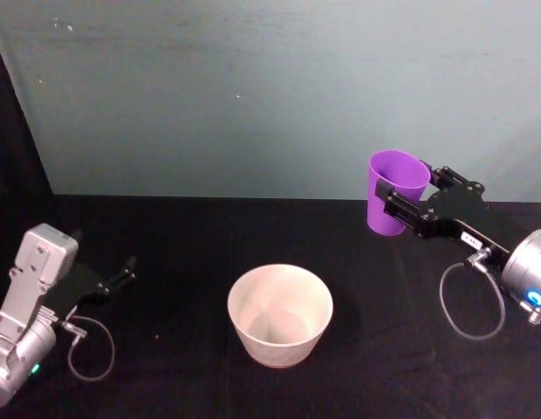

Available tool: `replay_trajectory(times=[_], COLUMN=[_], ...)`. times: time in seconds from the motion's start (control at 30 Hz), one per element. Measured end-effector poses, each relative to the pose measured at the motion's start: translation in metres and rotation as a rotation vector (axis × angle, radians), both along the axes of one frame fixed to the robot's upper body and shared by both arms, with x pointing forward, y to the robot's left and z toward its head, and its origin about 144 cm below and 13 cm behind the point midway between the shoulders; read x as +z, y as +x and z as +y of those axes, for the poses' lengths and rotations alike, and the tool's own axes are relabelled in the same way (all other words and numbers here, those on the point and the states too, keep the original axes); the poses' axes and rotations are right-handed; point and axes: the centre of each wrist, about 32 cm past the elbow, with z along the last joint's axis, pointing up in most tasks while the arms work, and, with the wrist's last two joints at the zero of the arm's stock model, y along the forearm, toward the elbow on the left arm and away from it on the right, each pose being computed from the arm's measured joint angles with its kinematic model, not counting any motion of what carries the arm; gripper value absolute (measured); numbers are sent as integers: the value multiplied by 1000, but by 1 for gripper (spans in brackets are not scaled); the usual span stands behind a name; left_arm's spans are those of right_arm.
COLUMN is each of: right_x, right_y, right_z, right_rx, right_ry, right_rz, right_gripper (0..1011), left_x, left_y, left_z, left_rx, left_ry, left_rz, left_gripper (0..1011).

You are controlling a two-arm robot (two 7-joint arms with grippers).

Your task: Pick up the cup and pour the mung beans from the cup into the bowl.

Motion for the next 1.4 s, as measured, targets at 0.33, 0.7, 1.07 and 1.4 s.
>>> replay_trajectory(times=[0.33, 0.7, 1.07, 1.4], right_x=[-1, -13, -35, -44], right_y=[1, 26, 50, 45], right_z=[2, 11, 33, 60], right_rx=[5, 29, 30, 10], right_ry=[-6, -26, -166, -464], right_rz=[0, 15, -28, -146], right_gripper=[716, 715, 715, 716], left_x=[0, 0, 0, 0], left_y=[0, 0, 0, 0], left_z=[0, 0, 0, 0], left_rx=[0, 0, 0, 0], left_ry=[0, 0, 0, 0], left_rz=[0, 0, 0, 0], left_gripper=[1000, 1000, 1000, 1000])
